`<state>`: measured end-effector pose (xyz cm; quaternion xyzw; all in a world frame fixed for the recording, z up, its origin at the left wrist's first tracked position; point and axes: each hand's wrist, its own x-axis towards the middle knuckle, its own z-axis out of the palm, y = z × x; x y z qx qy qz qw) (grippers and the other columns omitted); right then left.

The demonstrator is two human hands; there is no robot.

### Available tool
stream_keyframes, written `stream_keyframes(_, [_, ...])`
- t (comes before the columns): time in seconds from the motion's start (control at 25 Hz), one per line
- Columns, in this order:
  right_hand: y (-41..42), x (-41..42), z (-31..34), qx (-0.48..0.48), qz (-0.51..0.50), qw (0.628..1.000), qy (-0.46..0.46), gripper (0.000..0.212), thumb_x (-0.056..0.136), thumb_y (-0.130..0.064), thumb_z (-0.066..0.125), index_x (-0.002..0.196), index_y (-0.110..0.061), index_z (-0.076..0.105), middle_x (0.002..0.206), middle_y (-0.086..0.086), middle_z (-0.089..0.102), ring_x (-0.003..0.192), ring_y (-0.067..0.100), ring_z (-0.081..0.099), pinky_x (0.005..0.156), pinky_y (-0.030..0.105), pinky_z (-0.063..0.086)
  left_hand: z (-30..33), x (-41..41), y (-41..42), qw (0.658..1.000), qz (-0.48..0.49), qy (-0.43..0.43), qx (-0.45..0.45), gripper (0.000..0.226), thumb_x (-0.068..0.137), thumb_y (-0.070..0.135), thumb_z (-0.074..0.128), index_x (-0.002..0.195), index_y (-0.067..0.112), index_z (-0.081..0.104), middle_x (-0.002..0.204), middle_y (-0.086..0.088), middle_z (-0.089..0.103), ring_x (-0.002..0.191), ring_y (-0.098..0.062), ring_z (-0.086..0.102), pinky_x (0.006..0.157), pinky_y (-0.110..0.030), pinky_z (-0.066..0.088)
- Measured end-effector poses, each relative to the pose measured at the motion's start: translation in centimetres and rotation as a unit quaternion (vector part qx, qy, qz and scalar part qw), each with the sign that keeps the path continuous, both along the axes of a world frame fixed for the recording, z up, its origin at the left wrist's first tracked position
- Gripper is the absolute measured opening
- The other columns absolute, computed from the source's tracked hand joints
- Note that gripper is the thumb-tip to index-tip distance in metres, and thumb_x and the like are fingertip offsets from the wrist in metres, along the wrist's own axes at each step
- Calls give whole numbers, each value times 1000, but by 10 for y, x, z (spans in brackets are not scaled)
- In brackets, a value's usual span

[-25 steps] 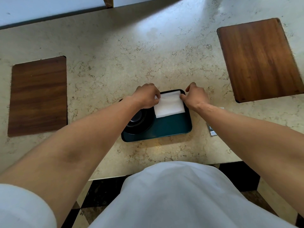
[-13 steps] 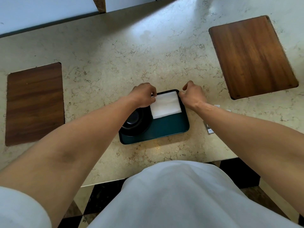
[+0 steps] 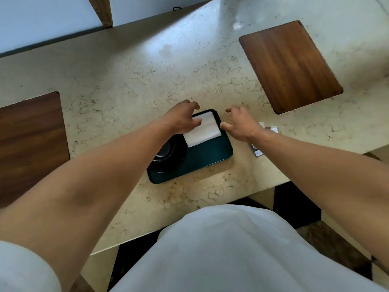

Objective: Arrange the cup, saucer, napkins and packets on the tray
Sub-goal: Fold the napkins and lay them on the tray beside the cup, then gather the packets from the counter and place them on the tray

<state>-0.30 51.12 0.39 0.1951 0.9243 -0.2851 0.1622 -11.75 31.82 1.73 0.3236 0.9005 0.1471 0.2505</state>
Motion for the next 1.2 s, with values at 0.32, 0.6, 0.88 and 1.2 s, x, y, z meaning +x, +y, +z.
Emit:
stream_keyframes(0.32, [45, 75, 2, 66, -91, 994, 13, 54, 95, -35, 64, 141, -11, 47, 139, 14, 47, 121, 31, 51, 100, 45, 50, 0, 44, 69, 993, -111, -14, 32, 50, 97, 31, 62, 141, 11, 51, 140, -13, 53, 123, -28, 53, 101, -35, 43])
stream_keyframes(0.6, [107, 94, -21, 67, -84, 994, 22, 52, 91, -26, 65, 139, -10, 51, 137, 16, 47, 124, 31, 47, 103, 41, 45, -11, 81, 119, 997, -72, 3, 3, 46, 94, 25, 64, 137, 13, 54, 136, -12, 57, 123, -28, 54, 97, -34, 43])
stream_keyframes(0.88, [138, 94, -45, 67, -7, 997, 35, 46, 93, -31, 61, 135, -12, 56, 131, 14, 53, 119, 30, 49, 102, 41, 45, -30, 117, 152, 999, 37, 4, -3, 40, 93, 27, 68, 129, 10, 61, 124, -11, 63, 113, -28, 57, 92, -32, 43])
stream_keyframes(1.2, [151, 82, -49, 79, 26, 996, 36, 45, 92, -36, 63, 132, -15, 58, 135, 14, 47, 126, 30, 43, 105, 43, 43, -46, 116, 181, 1000, 27, 4, -10, 32, 93, 14, 61, 125, 10, 63, 116, -14, 62, 108, -32, 57, 85, -33, 41])
